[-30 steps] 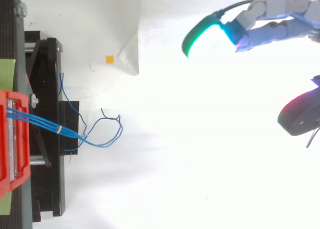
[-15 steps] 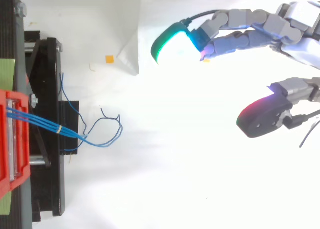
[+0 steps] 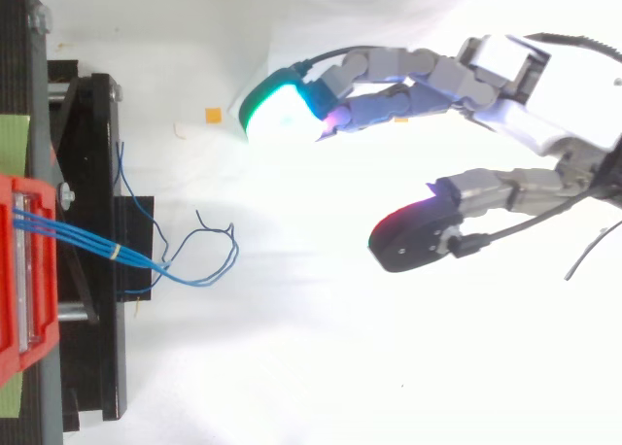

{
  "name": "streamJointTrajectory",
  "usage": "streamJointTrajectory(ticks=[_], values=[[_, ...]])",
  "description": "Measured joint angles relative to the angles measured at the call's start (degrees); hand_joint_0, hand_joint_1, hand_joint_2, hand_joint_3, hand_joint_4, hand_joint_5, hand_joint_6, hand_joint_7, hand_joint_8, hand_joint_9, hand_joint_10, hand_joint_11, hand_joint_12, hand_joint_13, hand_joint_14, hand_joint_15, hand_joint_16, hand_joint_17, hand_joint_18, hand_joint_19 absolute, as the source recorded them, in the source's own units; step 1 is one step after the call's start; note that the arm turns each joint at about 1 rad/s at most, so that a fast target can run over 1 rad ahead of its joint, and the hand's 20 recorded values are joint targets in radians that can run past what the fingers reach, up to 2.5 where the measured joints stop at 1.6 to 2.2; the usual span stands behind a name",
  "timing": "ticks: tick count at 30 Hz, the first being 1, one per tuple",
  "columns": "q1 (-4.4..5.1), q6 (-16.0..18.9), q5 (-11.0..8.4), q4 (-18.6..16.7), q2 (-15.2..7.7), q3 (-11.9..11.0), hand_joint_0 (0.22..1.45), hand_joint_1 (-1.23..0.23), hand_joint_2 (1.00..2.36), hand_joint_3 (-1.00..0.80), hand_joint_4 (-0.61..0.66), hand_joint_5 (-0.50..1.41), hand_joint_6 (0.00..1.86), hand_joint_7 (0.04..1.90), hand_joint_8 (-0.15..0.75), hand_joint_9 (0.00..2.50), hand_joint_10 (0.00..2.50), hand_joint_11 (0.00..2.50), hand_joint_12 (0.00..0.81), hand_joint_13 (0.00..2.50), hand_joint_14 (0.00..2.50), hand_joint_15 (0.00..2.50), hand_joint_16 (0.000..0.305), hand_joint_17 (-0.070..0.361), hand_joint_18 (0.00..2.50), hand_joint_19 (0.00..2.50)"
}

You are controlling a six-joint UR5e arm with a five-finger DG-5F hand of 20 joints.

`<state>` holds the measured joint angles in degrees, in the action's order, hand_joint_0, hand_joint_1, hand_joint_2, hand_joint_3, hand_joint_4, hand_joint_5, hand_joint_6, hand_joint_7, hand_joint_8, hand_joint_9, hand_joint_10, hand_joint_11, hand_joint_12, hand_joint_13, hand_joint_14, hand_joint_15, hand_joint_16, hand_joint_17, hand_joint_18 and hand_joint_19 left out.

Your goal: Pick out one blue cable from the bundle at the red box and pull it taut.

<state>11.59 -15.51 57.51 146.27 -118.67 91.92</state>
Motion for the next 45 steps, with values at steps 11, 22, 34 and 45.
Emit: streamJointTrajectory(ticks=[11,22,34,45], values=[[0.58,-0.87,-1.73,-1.2,-3.0,-2.36,0.52,-0.63,1.0,-0.49,0.17,-0.19,0.5,0.73,0.192,0.61,0.01,0.22,0.318,0.56,0.01,0.24,0.05,0.114,0.44,0.54],[0.87,2.13,-1.58,-3.77,-9.51,-6.71,0.52,-0.63,1.0,-0.49,0.17,-0.18,0.5,0.73,0.195,0.61,0.01,0.22,0.318,0.56,0.01,0.24,0.05,0.113,0.44,0.54],[1.05,6.72,0.82,-7.78,-15.81,-11.36,0.52,-0.63,1.0,-0.49,0.17,-0.18,0.5,0.73,0.194,0.62,0.01,0.23,0.32,0.57,0.01,0.24,0.05,0.113,0.44,0.55],[1.08,8.03,1.52,-8.36,-16.39,-11.75,0.52,-0.63,1.0,-0.5,0.17,-0.19,0.5,0.73,0.193,0.64,0.01,0.28,0.322,0.57,0.01,0.25,0.05,0.113,0.45,0.55]])
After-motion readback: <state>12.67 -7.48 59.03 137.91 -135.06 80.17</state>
